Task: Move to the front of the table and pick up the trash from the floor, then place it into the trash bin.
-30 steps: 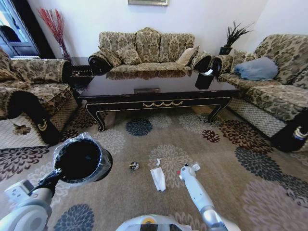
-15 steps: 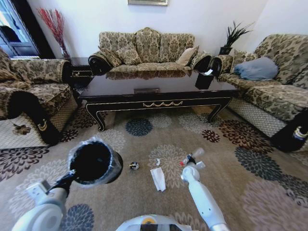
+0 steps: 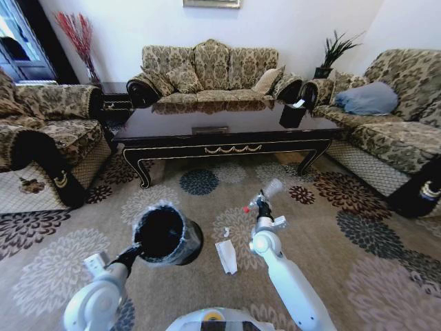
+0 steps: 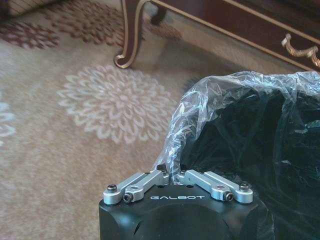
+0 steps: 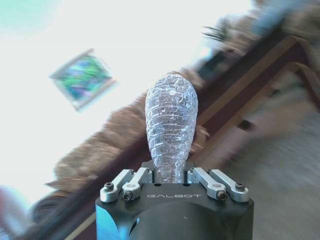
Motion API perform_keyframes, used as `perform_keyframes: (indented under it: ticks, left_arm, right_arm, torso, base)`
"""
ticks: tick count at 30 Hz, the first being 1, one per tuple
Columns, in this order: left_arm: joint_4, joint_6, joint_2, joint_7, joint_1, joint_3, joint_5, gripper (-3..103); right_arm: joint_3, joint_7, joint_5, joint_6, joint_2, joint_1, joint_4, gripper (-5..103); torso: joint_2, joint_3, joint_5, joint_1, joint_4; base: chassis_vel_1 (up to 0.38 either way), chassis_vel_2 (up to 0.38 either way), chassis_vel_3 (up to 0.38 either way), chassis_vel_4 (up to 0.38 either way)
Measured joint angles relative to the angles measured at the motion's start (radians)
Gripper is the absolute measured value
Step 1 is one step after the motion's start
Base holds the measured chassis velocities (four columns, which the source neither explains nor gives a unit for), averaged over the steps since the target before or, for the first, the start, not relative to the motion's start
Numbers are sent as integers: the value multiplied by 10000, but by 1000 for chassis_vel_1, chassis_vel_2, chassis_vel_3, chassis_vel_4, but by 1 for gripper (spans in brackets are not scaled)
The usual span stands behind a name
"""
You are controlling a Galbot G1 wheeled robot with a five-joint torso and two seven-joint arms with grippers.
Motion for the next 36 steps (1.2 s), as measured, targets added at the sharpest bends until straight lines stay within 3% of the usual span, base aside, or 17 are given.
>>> perform_keyframes:
  ticks: [6, 14, 20, 27, 36]
  left_arm:
    - [761, 99, 582, -77, -622, 504, -601, 2]
    - [1598, 253, 617, -233, -1413, 1074, -1039, 2]
    - [2241, 433, 488, -387, -2252, 1559, -1402, 2]
    - [2996, 442, 190, -558, -3305, 1764, -1743, 2]
    - [3988, 441, -563, -891, -4637, 2019, -1886, 2]
  right_arm:
    - [-819, -989, -129, 558, -1127, 880, 37, 25]
    - [-2114, -1341, -362, 593, -1993, 2048, 502, 25]
    - [-3798, -2070, -359, 716, -2638, 4083, 481, 25]
    - [-5080, -2618, -402, 947, -2678, 5138, 139, 25]
    - [-6033, -2345, -1191, 989, -1588, 5027, -783, 25]
  torso:
    - [0, 1, 3, 0, -3]
    - [0, 1, 2, 1, -2]
    - [-1, 2, 0, 1, 1]
    - [-1, 2, 1, 1, 0]
    - [-2, 1, 3, 2, -2]
  base:
    - [0, 0, 0, 0]
    - [0, 0, 0, 0]
    - [0, 0, 0, 0]
    - [0, 0, 0, 0]
    - [0, 0, 0, 0]
